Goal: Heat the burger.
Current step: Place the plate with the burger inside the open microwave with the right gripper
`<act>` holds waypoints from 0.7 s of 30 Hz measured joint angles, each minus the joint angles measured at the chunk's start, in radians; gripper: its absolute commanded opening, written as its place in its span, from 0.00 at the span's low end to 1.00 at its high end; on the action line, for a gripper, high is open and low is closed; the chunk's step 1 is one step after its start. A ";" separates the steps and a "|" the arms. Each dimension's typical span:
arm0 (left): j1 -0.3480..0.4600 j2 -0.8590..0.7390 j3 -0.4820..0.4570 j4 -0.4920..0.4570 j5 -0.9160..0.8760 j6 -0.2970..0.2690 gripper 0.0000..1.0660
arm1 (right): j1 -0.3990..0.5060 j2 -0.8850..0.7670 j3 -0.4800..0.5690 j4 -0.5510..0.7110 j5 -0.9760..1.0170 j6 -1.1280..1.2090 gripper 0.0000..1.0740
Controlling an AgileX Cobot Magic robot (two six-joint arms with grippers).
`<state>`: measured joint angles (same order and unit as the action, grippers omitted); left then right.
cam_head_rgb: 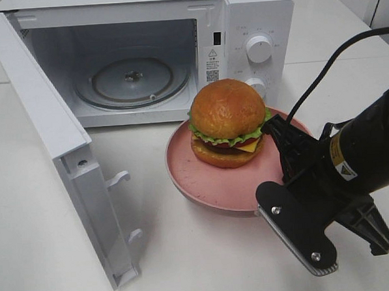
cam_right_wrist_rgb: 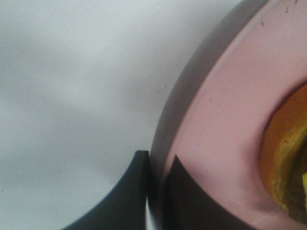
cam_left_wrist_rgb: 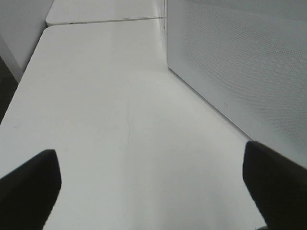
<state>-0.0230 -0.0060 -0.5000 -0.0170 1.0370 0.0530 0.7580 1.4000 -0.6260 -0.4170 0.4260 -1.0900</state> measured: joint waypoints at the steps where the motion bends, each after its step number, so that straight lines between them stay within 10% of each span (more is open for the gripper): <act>1: 0.000 0.000 0.000 0.000 0.000 0.000 0.92 | -0.016 0.000 0.000 0.057 -0.008 -0.070 0.00; 21: 0.000 0.000 0.000 0.000 0.000 0.000 0.92 | -0.132 0.001 -0.084 0.484 -0.003 -0.610 0.00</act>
<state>-0.0230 -0.0060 -0.5000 -0.0170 1.0370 0.0530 0.6260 1.4010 -0.7100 0.0670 0.4230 -1.7000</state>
